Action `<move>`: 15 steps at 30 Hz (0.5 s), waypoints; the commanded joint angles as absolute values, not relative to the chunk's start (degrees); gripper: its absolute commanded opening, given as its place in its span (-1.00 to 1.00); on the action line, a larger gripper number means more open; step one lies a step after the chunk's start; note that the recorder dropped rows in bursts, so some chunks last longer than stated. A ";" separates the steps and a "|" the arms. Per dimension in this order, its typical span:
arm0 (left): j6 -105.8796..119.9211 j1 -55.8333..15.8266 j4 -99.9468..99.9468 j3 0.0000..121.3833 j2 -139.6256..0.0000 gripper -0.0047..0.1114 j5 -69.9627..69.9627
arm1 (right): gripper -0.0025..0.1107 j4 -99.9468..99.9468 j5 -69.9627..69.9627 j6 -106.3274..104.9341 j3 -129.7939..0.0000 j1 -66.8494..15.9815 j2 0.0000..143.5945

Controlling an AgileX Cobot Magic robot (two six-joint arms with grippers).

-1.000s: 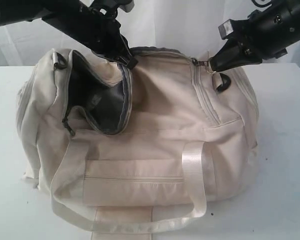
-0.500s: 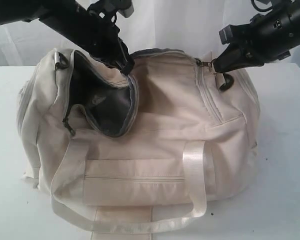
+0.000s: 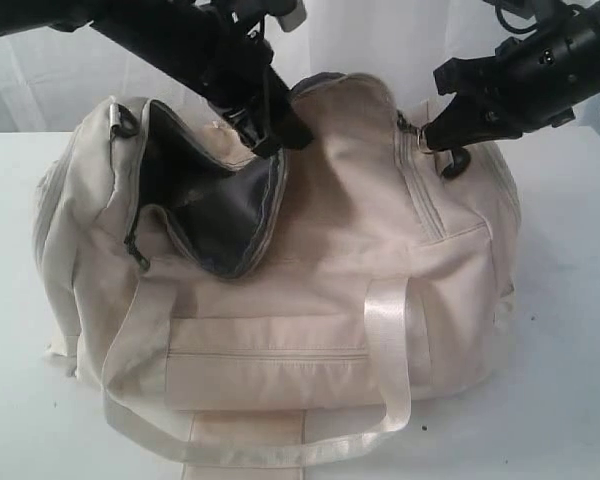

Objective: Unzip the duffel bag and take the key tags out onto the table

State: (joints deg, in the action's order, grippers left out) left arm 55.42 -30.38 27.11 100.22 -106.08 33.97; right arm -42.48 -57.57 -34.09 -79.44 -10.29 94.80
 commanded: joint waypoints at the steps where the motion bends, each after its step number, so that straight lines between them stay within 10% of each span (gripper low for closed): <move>1: 61.38 -33.45 30.93 100.14 -104.01 0.24 31.88 | -0.96 -44.31 -56.88 -35.79 -79.25 -10.31 94.68; 15: 77.45 -37.49 33.00 100.14 -105.22 0.24 22.26 | -0.96 -44.05 -56.36 -35.90 -79.25 -10.31 94.68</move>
State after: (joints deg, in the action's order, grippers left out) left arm 73.10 -36.78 30.72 100.22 -104.70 24.31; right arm -43.92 -56.40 -35.14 -79.44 -10.29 94.80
